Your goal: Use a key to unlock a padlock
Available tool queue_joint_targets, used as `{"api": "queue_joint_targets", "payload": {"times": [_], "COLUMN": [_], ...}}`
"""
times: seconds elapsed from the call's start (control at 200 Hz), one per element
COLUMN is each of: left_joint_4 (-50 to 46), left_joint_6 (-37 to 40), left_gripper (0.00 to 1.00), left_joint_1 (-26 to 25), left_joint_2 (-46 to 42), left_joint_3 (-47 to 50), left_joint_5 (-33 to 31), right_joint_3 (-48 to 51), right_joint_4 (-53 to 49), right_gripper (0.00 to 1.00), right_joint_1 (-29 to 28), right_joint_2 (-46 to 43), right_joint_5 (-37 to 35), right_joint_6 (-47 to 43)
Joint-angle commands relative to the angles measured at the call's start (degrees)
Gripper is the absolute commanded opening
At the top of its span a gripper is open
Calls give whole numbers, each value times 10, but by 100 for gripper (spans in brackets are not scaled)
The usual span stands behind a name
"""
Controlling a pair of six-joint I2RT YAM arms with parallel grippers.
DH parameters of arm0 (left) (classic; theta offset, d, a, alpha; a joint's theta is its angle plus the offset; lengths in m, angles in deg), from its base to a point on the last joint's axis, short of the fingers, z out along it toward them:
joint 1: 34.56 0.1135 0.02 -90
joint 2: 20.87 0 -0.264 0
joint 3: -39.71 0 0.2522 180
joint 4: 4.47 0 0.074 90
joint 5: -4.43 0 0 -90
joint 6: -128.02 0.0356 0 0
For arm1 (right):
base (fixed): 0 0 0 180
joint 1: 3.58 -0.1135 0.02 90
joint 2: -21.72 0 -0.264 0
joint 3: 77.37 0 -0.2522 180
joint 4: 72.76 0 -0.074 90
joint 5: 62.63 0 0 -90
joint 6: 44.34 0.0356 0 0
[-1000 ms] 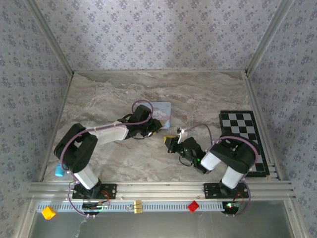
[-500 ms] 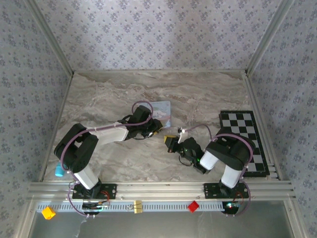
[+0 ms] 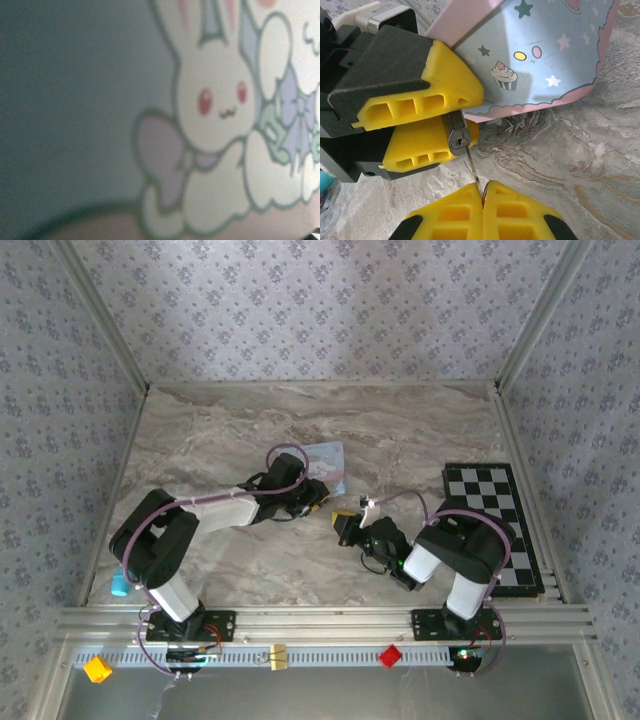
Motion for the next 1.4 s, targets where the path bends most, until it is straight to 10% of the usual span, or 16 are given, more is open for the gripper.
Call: {"api": "queue_joint_targets", "payload": {"times": [0.0,1.394], "left_joint_4": [43,127], "left_joint_6": [-22,-128], "left_gripper": [27,27], "left_joint_1": [-7,-17], "left_joint_2": [11,-6], "left_joint_3": [1,36], "left_joint_5": [21,25], "right_joint_3": [-10,2], "right_joint_4": [18,18], "right_gripper": [0,0], "right_joint_1": [-1,2], "right_joint_2": [-2,-41], "right_joint_5": [-17,-47], "right_joint_6": [-12,-51]}}
